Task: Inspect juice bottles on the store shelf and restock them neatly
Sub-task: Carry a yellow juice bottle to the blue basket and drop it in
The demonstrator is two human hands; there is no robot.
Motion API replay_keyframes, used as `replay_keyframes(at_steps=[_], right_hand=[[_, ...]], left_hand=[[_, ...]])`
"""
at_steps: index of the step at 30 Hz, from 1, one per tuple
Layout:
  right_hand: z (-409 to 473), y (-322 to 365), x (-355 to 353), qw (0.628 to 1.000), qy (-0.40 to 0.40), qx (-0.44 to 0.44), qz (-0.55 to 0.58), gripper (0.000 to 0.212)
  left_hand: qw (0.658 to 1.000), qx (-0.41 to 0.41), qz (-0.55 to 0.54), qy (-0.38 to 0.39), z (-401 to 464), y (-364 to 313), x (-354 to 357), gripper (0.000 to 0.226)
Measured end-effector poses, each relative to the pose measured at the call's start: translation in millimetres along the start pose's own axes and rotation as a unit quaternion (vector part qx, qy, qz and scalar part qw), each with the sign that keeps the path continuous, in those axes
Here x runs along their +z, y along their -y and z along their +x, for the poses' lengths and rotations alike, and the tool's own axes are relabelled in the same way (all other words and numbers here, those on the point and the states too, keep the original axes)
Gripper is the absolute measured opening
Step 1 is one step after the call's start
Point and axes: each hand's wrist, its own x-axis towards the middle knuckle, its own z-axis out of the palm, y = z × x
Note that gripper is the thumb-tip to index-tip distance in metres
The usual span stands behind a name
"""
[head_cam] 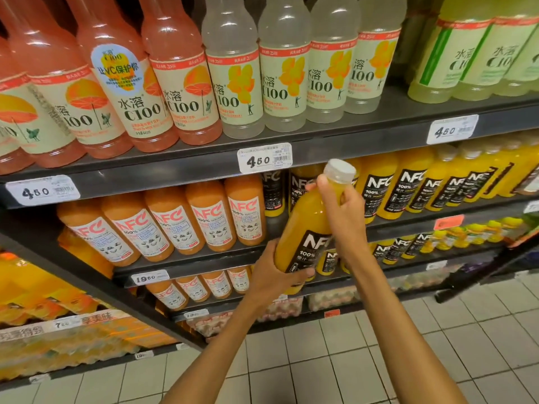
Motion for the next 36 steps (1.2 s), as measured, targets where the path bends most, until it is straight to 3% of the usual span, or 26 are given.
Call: replay_keyframes(at_steps=[3,6,8,10,13,15,19,23,26,28,29,31,36], right_hand=[[9,18,-24,0.997,0.047,0.043,0.043,0.024],[6,15,-48,0.978,0.079,0.102,0.163,0.024],[-4,3,-58,0.939,0.099,0.148,0.294,0.024],[-16,-7,-66,0.935,0.08,0.17,0.3,0.024],[-39,-17,-78,0.956,-0.032,0.2,0.214,0.023],[-57,-24,-89,0.946,-0.126,0.219,0.204,0.025],[-117,-29,-111,0.906,-0.247,0.196,0.282,0.029],[-197,-24,-116,0.86,-0.339,0.138,0.356,0.042],[-264,-16,-113,0.808,-0.447,0.103,0.37,0.026],[-310,-11,-112,0.773,-0.511,0.072,0.368,0.018],[-332,-8,-112,0.759,-0.538,0.052,0.364,0.016],[-377,-2,-114,0.732,-0.584,0.009,0.352,0.014],[-485,15,-123,0.648,-0.689,-0.058,0.319,0.01]], left_hand=[[0.999,0.007,-0.024,0.026,-19,-20,-3,0.083],[0.99,0.005,-0.096,0.101,-42,-36,-6,0.058],[0.973,-0.014,-0.153,0.172,-57,-39,-6,0.065],[0.949,-0.066,-0.192,0.241,-67,-36,-3,0.08],[0.912,-0.143,-0.255,0.287,-71,-30,2,0.084],[0.887,-0.198,-0.282,0.307,-69,-30,4,0.074],[0.877,-0.201,-0.237,0.366,-67,-23,5,0.048],[0.863,-0.204,-0.16,0.434,-85,-16,19,0.039],[0.835,-0.245,-0.136,0.473,-109,-2,37,0.026],[0.82,-0.262,-0.13,0.492,-128,10,55,0.044],[0.807,-0.278,-0.115,0.509,-141,12,65,0.052],[0.781,-0.29,-0.058,0.55,-167,13,85,0.037],[0.658,-0.248,0.053,0.709,-239,12,140,0.025]])
